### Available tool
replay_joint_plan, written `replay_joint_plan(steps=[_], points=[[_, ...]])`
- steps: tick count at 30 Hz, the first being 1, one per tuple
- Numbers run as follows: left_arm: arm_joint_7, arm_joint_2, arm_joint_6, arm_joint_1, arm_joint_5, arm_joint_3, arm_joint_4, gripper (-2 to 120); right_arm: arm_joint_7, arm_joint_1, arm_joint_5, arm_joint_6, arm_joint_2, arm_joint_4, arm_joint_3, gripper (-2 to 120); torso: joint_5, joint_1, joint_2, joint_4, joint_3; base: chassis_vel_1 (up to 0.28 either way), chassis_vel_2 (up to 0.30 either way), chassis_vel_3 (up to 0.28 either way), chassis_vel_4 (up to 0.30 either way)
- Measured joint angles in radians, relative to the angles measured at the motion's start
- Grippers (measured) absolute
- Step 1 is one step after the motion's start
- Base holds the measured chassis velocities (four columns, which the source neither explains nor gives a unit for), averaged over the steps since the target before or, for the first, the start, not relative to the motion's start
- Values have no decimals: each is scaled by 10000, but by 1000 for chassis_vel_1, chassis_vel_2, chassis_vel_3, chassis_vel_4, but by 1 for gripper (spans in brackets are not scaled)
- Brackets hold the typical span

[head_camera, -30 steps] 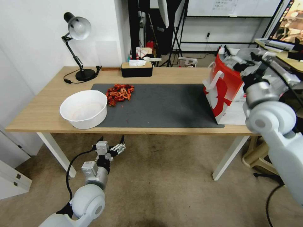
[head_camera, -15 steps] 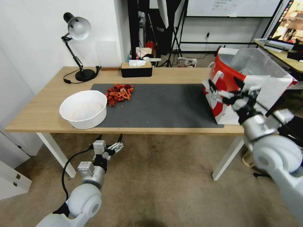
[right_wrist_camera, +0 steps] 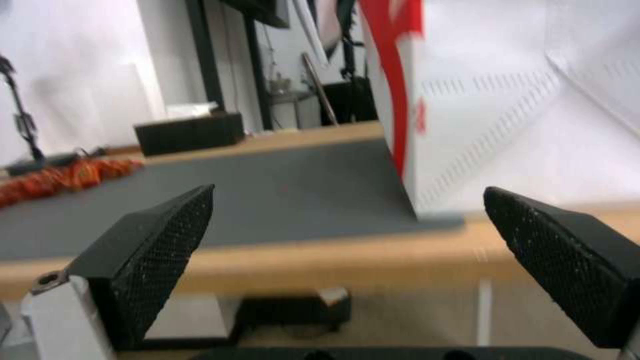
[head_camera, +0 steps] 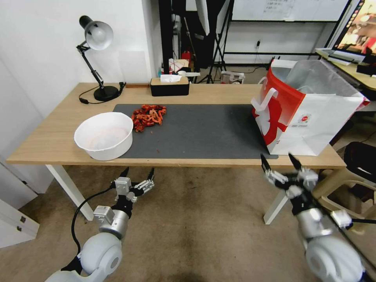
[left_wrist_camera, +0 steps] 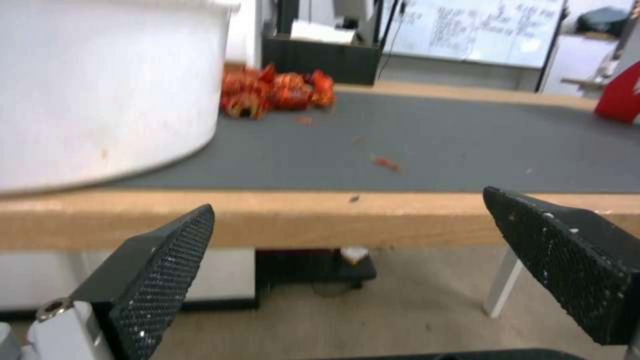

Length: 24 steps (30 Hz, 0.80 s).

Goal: Close the takeout container lid, then place the container into the takeout bag.

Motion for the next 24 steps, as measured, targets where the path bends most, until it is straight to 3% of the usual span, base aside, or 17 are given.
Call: replay_joint_plan(steps=[9,24], points=[[106,69,-498,132,68,-8,100,100,320,-332,-264,409,493,-332,-321,100,2,0,0,1,0,0,0,0,0],[99,22,-497,194,21,-22,97,100,360,-295,-174,522,486,-277,-366,100,2,0,0,1,1,0,0,0,0]])
